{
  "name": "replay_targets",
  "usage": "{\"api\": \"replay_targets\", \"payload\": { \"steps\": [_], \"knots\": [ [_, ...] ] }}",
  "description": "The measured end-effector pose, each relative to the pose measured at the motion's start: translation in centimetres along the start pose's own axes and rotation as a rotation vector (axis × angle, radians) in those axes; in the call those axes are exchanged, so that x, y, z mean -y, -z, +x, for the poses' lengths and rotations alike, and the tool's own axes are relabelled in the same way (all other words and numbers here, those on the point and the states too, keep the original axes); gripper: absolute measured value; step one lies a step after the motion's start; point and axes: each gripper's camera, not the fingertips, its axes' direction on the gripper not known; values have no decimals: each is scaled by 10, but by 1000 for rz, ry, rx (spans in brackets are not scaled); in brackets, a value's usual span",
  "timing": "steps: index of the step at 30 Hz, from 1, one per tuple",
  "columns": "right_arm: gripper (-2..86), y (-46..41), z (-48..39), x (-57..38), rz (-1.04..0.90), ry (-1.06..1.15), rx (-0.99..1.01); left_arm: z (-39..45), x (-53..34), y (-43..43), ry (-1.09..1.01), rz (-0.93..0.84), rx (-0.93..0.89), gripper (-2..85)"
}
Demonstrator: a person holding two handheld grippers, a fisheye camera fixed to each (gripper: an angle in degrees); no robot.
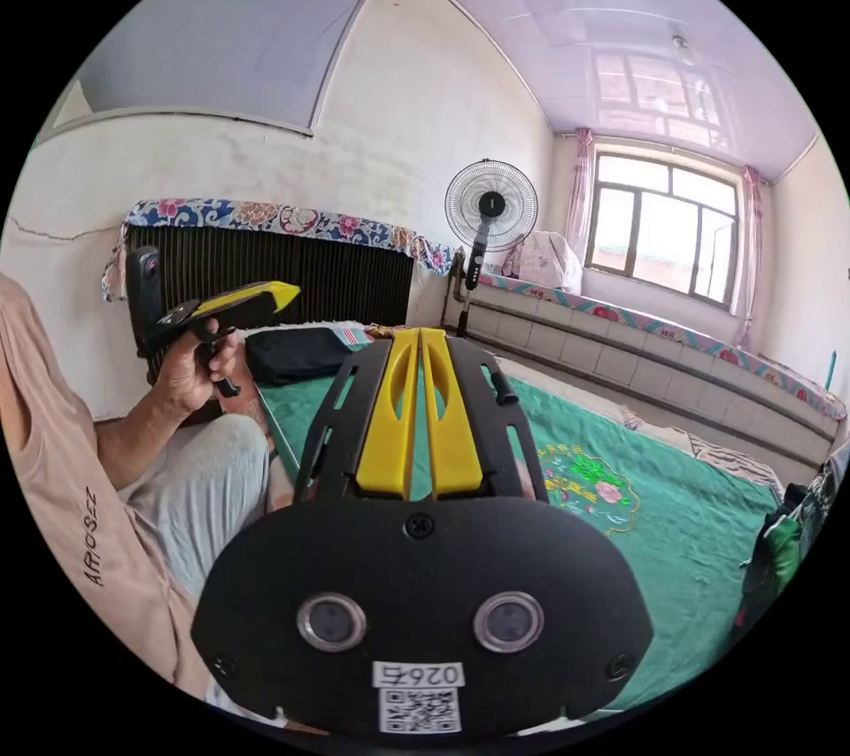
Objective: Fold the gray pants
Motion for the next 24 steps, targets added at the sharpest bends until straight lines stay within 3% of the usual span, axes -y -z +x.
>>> {"api": "replay_targets", "payload": {
  "steps": [8, 11, 16, 20, 24],
  "knots": [
    [-3, -148, 179, 174, -124, -206, -4, 113, 77, -161, -165, -18, -413, 17],
    [-9, -150, 265, 245, -66, -266, -165, 140, 111, -230, -188, -34, -523, 56],
    [-2, -100, 439, 332, 89, -447, -707, 186, 166, -354, -186, -60, -723, 66],
    [38, -76, 573, 382, 88, -601, -893, 236, 203, -488, -78, -155, -911, 70],
    [72, -82, 719, 447, 61, -721, -1032, 287, 217, -630, 131, -293, -1122, 129]
  ]
}}
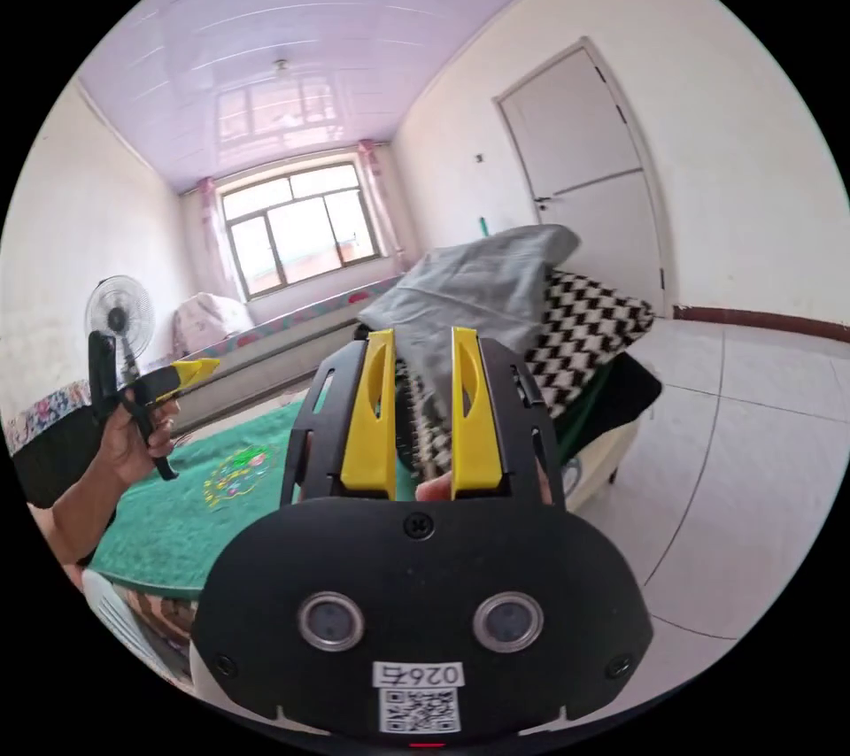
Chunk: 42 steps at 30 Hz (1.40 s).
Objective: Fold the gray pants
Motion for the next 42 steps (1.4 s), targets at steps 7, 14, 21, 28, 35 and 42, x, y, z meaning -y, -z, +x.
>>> {"api": "replay_targets", "payload": {
  "steps": [7, 14, 21, 28, 35, 42],
  "knots": [
    [114, -172, -64, 146, -77, -101, -10, -107, 55, -125, 226, -85, -158, 162],
    [72, -258, -199, 207, -98, -44, -58, -169, 74, -169, 362, -28, -229, 202],
    [84, -292, -265, 204, -128, -126, -18, -217, 64, -173, 421, -36, -261, 162],
    [60, -307, -405, 189, -206, 67, -203, -241, 62, -159, 403, -84, -301, 144],
    [-13, -191, -508, 158, -17, 146, -28, -255, 47, -98, 367, -48, -281, 31],
    [-14, -23, -656, 88, 100, 291, 293, -241, 2, 91, 288, 203, -311, 3]
  ]
}}
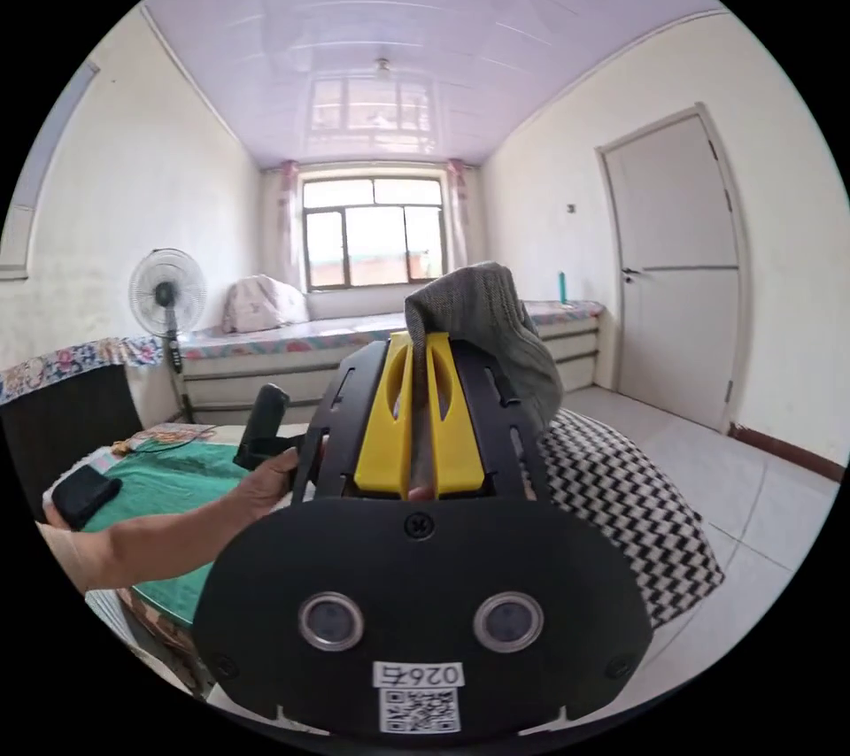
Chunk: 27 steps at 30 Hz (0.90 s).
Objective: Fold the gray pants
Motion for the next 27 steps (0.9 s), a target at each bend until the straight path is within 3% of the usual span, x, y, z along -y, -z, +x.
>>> {"api": "replay_targets", "payload": {
  "steps": [3, 7, 13, 16, 21, 27],
  "knots": [
    [-14, 71, -73, -21, 47, 40, 160, 56, -23, 104, -119, 112, -27, 2],
    [-14, 130, -157, -73, -1, 37, 433, 128, -72, 220, -248, 176, 85, 2],
    [-14, 139, -266, -195, -157, -113, 887, 214, -183, 392, -312, 313, 411, 3],
    [-14, 158, -318, -251, -214, -134, 1011, 244, -229, 455, -310, 385, 544, 3],
    [-13, 194, -358, -350, -314, -96, 1082, 262, -290, 515, -317, 467, 731, 2],
    [-13, 188, -286, -532, -517, -80, 977, 188, -346, 518, -141, 377, 743, 1]
  ]
}}
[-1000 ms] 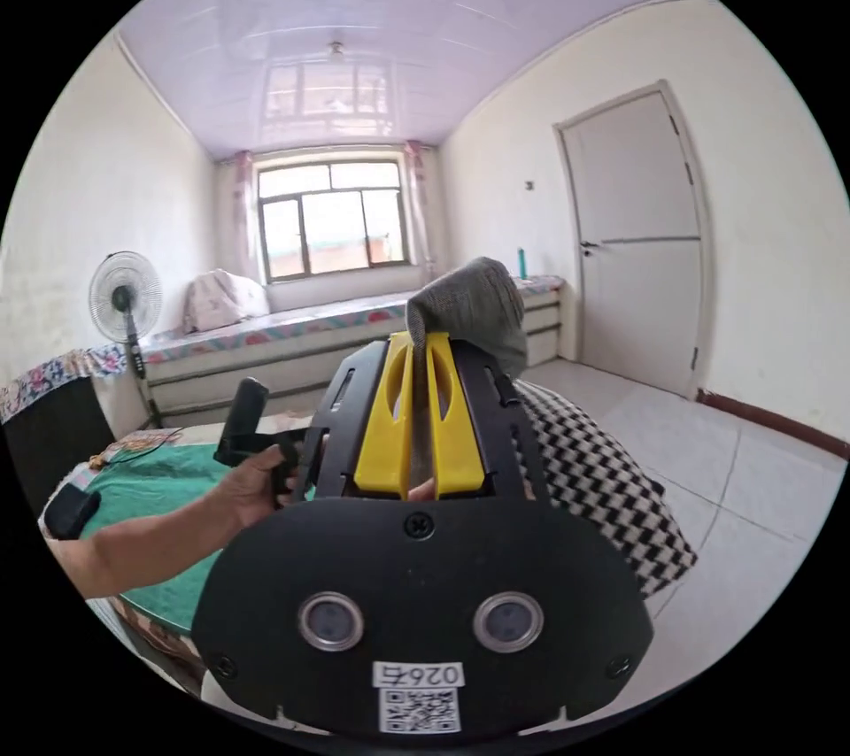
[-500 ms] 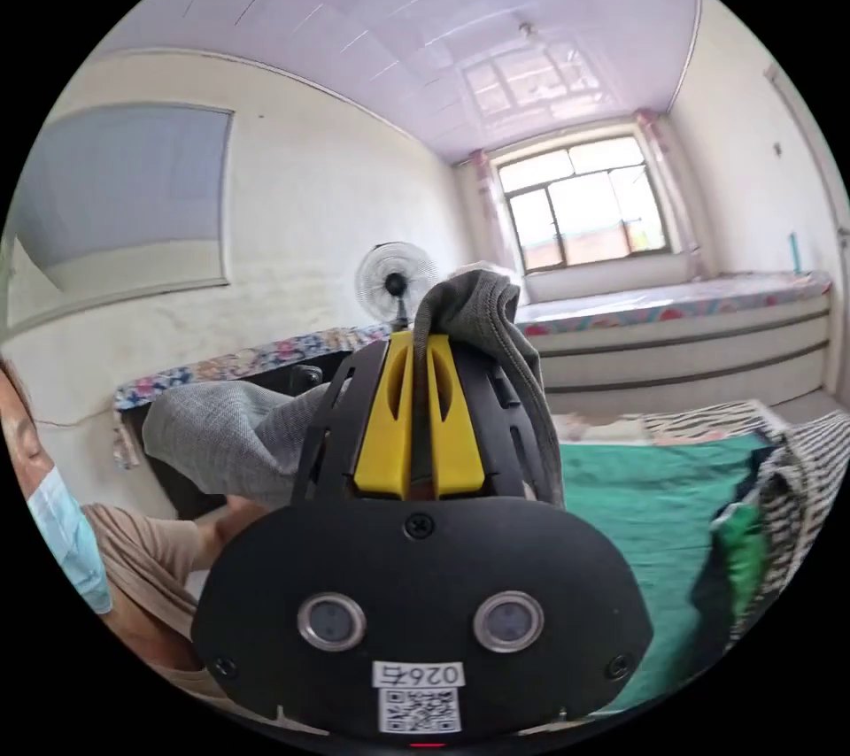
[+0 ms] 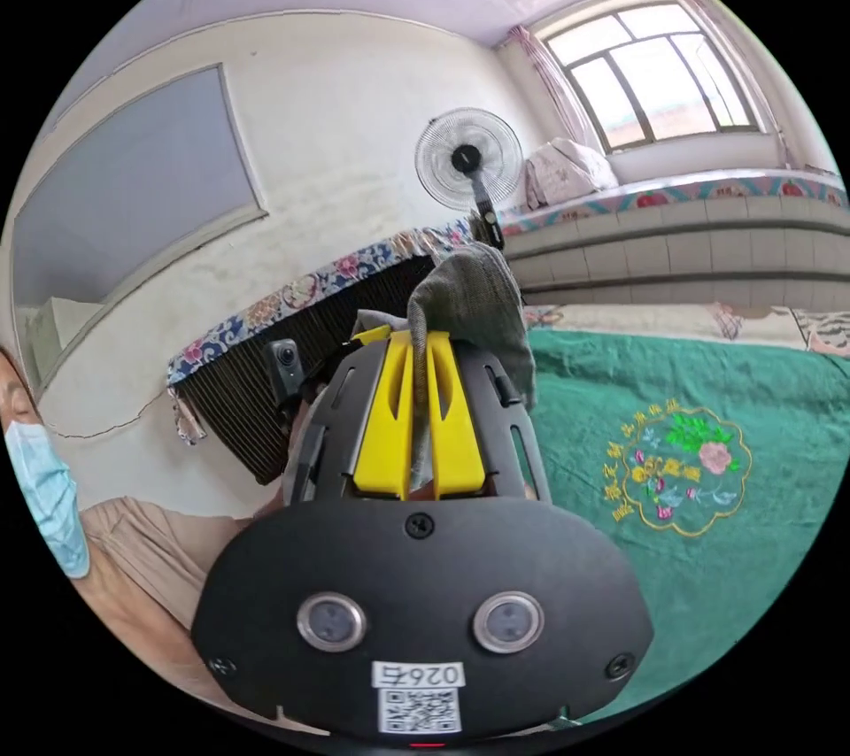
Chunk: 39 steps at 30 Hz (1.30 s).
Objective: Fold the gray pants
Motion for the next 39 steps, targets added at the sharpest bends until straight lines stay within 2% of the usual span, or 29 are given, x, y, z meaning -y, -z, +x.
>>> {"api": "replay_targets", "payload": {
  "steps": [3, 7, 9, 11, 20, 22, 25, 27, 33, 39],
  "knots": [
    [-13, 13, 103, -95, -108, -126, -57, -46, -49, -44, 207, -218, -64, 1],
    [-10, 70, 251, -235, -224, -309, -319, -70, -97, -86, 408, -332, -248, 0],
    [-6, 97, 313, -274, -279, -460, -213, -59, -107, -99, 394, -371, -255, -2],
    [4, 126, 345, -297, -272, -487, -140, -47, -107, -100, 343, -383, -218, -3],
    [24, 256, 317, -385, -300, -181, -499, 42, -109, -108, 107, -446, -31, -4],
    [25, 324, 308, -411, -161, -146, -575, 63, -112, -114, 66, -475, -6, -4],
    [30, 406, 292, -445, 17, -88, -476, 101, -118, -127, -22, -511, 47, -2],
    [36, 429, 287, -465, 19, -60, -360, 138, -127, -144, -128, -574, 102, -1],
    [56, 433, 256, -520, -176, 89, -217, 242, -178, -212, -460, -810, 242, 2],
    [96, 466, 237, -553, -285, 234, -297, 332, -214, -236, -796, -858, 382, 1]
  ]
}}
